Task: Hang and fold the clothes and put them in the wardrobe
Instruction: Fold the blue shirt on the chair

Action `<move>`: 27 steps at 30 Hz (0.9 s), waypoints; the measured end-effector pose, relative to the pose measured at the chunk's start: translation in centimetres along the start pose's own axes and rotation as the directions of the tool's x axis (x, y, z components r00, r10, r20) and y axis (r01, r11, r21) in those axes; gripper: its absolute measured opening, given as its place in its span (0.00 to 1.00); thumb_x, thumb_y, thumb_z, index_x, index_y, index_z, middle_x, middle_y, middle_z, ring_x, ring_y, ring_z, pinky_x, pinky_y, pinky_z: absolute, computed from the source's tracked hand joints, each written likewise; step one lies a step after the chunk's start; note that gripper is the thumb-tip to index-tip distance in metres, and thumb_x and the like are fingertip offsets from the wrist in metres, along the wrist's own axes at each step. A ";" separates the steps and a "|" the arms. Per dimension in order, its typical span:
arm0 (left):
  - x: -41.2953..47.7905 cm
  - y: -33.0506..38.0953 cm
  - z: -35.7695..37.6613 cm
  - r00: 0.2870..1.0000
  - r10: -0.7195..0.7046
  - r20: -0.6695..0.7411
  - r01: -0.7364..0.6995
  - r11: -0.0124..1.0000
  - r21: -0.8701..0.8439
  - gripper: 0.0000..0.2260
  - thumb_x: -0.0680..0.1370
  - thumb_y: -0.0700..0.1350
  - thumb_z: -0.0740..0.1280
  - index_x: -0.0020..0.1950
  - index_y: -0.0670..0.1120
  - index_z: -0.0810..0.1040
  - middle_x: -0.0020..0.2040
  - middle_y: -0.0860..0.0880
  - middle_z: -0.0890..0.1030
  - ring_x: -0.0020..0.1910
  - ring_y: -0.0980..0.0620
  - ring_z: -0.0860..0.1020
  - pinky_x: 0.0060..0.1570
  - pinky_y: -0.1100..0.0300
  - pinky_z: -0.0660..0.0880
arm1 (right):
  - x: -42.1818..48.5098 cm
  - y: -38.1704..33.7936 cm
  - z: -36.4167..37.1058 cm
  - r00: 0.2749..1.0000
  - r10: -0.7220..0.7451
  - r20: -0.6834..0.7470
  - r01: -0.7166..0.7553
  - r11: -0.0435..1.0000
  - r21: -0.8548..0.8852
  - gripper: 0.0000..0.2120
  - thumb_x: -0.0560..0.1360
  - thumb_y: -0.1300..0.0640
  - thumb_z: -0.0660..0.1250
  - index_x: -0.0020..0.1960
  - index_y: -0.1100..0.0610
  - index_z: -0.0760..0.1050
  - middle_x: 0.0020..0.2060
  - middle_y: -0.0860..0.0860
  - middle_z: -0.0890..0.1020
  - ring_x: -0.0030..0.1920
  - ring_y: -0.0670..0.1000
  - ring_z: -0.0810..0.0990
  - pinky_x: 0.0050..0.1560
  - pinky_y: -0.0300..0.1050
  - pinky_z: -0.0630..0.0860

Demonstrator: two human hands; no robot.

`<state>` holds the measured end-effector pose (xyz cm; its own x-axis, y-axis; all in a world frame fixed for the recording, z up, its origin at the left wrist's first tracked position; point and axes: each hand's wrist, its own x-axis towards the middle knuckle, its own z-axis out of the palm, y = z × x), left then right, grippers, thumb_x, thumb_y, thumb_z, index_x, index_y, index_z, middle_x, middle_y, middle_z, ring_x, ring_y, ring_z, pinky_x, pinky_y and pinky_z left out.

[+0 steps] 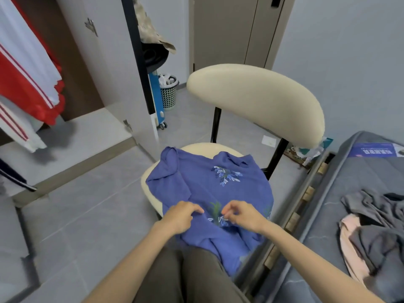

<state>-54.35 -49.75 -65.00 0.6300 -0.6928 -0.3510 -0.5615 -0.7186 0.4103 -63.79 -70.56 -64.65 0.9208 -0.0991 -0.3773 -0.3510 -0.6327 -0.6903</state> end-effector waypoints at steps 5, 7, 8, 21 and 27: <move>-2.1 -2.3 3.2 0.985 -0.133 0.114 0.092 0.946 0.310 0.31 0.80 0.44 0.63 0.79 0.56 0.51 0.79 0.50 0.50 0.77 0.46 0.53 0.71 0.50 0.61 | -1.0 2.0 3.5 0.998 0.032 0.057 -0.017 0.969 -0.245 0.19 0.76 0.61 0.65 0.66 0.55 0.73 0.66 0.51 0.74 0.65 0.51 0.73 0.64 0.38 0.66; -2.7 -3.0 4.0 0.981 -0.192 0.023 0.178 0.942 0.286 0.32 0.81 0.43 0.60 0.79 0.56 0.48 0.79 0.49 0.48 0.77 0.48 0.52 0.71 0.52 0.61 | -1.2 2.2 4.1 0.997 0.025 0.071 -0.003 0.959 -0.285 0.24 0.75 0.59 0.66 0.71 0.53 0.67 0.74 0.52 0.62 0.73 0.52 0.63 0.69 0.39 0.60; -2.9 -3.2 4.4 0.975 -0.219 -0.039 0.222 0.937 0.271 0.31 0.81 0.41 0.59 0.79 0.56 0.47 0.79 0.48 0.49 0.76 0.49 0.53 0.70 0.53 0.61 | -1.3 2.3 4.3 0.997 0.016 0.069 0.006 0.954 -0.299 0.26 0.75 0.59 0.66 0.71 0.52 0.66 0.75 0.53 0.59 0.75 0.53 0.61 0.70 0.39 0.59; -3.1 -4.2 5.7 0.822 -0.064 -0.565 0.027 0.997 -0.074 0.08 0.71 0.35 0.68 0.48 0.42 0.77 0.56 0.45 0.73 0.53 0.44 0.73 0.47 0.54 0.71 | -0.7 1.2 6.0 0.990 -0.046 -0.134 0.013 0.971 -0.239 0.16 0.76 0.60 0.65 0.63 0.55 0.75 0.66 0.52 0.72 0.67 0.56 0.70 0.68 0.48 0.65; -4.6 -4.4 5.4 0.777 -0.084 -0.624 -0.060 0.977 -0.206 0.07 0.70 0.33 0.68 0.48 0.39 0.80 0.51 0.45 0.75 0.49 0.44 0.72 0.48 0.53 0.72 | -2.3 -2.3 9.1 0.957 -0.246 -0.152 0.238 0.969 -0.071 0.14 0.73 0.49 0.71 0.57 0.49 0.74 0.57 0.43 0.75 0.59 0.47 0.74 0.65 0.57 0.67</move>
<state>-57.68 -43.74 -69.70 0.8714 -0.4394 0.2182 -0.4758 -0.6480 0.5947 -66.68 -61.88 -67.78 0.9937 -0.0556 -0.0976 -0.1089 -0.6911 -0.7145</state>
